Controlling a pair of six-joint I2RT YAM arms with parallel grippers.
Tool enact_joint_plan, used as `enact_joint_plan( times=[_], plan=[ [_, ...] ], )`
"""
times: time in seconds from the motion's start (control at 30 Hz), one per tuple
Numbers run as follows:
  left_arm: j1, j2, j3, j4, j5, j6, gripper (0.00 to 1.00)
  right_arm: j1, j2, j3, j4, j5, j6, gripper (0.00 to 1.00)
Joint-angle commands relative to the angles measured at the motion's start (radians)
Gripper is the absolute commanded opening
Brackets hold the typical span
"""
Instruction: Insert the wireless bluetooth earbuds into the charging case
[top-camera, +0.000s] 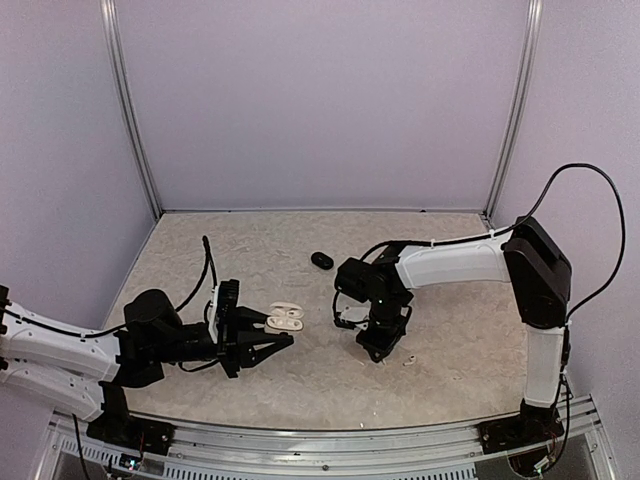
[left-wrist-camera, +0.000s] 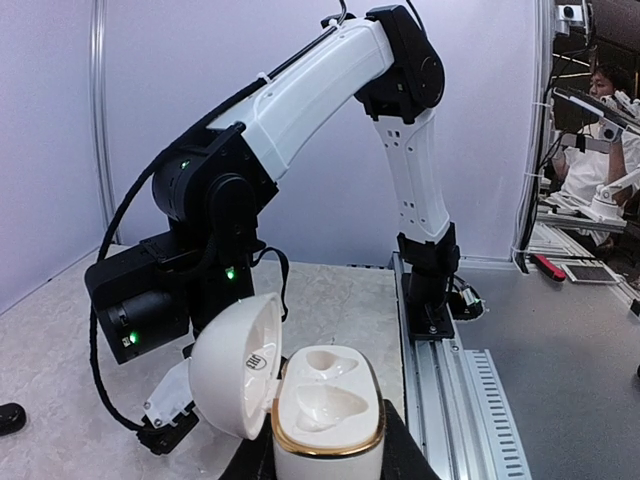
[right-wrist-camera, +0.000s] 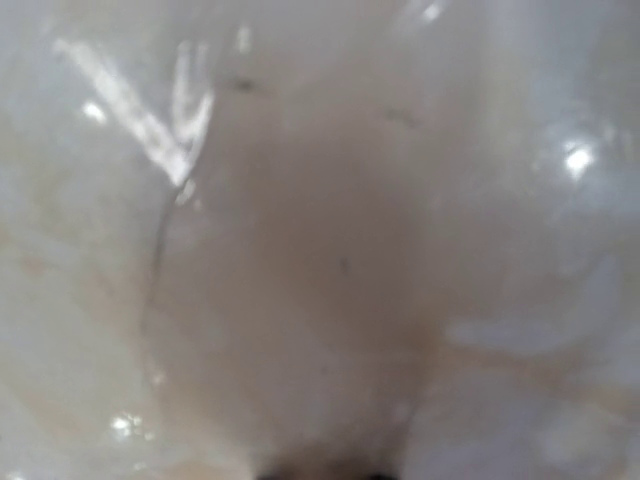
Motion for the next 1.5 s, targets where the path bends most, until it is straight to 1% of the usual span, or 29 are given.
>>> enact_joint_plan(
  times=[0.0, 0.2, 0.3, 0.4, 0.63, 0.7, 0.9, 1.0, 1.23, 1.47],
  plan=[
    [0.008, -0.016, -0.009, 0.039, -0.022, 0.011, 0.09, 0.012, -0.019, 0.027, 0.026, 0.015, -0.001, 0.16],
    [0.019, -0.019, -0.013, 0.059, -0.052, 0.006, 0.09, 0.012, -0.117, 0.016, 0.117, 0.047, 0.002, 0.14],
    [0.020, -0.019, -0.024, 0.082, -0.065, 0.016, 0.09, 0.012, -0.205, -0.002, 0.197, 0.091, -0.011, 0.12],
    [0.026, -0.019, -0.031, 0.105, -0.080, 0.018, 0.09, 0.013, -0.311, -0.045, 0.300, 0.100, -0.032, 0.11],
    [0.033, -0.011, -0.021, 0.130, -0.081, 0.012, 0.09, 0.047, -0.595, -0.162, 0.593, 0.056, -0.165, 0.12],
    [0.035, -0.009, -0.016, 0.134, -0.077, 0.008, 0.09, 0.071, -0.651, -0.190, 0.657, 0.012, -0.203, 0.12],
    [0.037, 0.008, 0.000, 0.146, -0.075, 0.010, 0.09, 0.176, -0.778, -0.281, 0.868, -0.047, -0.294, 0.11],
    [0.034, 0.014, 0.003, 0.161, -0.072, 0.018, 0.09, 0.220, -0.812, -0.318, 0.965, -0.082, -0.312, 0.11],
    [0.035, 0.023, 0.012, 0.174, -0.036, 0.029, 0.09, 0.290, -0.816, -0.347, 1.081, -0.184, -0.325, 0.12],
    [0.027, 0.027, 0.020, 0.193, -0.017, 0.018, 0.09, 0.334, -0.760, -0.342, 1.129, -0.166, -0.323, 0.12]
  ],
)
